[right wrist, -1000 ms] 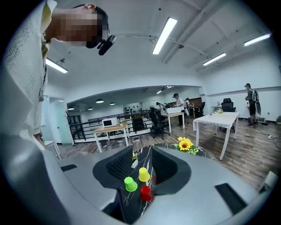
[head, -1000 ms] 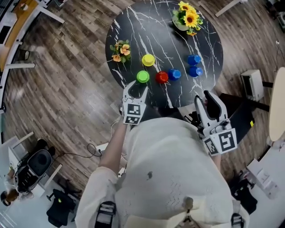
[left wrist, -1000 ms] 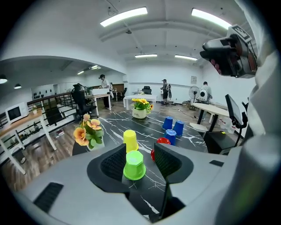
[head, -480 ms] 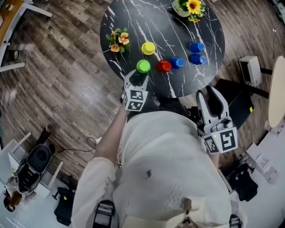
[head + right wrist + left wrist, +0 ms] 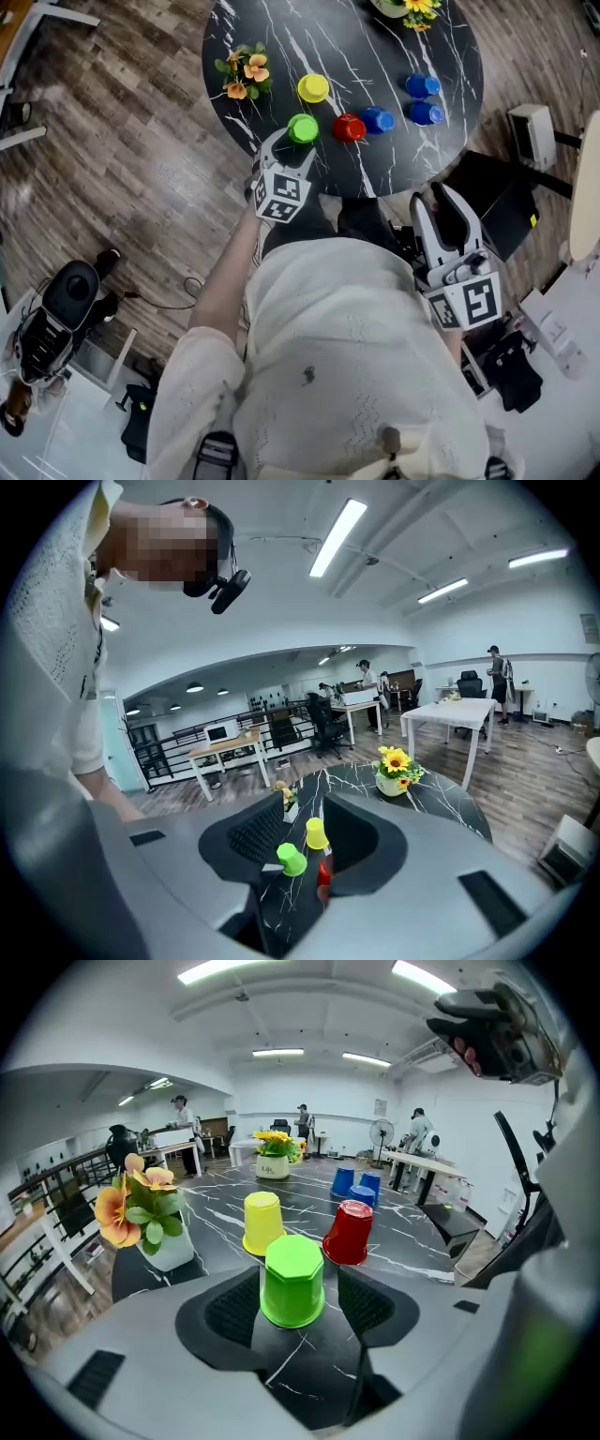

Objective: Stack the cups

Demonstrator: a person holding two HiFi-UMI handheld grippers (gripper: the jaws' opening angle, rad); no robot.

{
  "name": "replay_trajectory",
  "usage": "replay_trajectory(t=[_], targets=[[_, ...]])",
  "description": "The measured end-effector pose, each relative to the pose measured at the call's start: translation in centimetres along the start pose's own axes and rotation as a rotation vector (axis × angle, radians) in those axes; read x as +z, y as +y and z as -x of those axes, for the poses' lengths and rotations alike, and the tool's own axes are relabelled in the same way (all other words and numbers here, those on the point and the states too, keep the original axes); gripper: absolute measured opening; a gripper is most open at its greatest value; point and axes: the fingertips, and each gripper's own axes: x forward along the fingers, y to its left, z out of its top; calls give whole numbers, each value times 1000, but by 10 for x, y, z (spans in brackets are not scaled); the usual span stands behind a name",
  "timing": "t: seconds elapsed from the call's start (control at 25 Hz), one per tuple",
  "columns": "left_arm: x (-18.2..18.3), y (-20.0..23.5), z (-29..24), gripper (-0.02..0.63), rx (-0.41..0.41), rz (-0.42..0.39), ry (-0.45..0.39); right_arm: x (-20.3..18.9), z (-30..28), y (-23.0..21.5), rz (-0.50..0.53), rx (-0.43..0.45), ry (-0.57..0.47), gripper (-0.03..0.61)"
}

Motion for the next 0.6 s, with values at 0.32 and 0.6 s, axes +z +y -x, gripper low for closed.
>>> replay_trajectory(t=[0.32,0.6], targets=[[2,2,-15,262,0,-88,37,-10,-10,-16,-27,40,40,141],[8,-8,-23,262,-7,-113,43,-10,-17,-28,-21,58,53,140]])
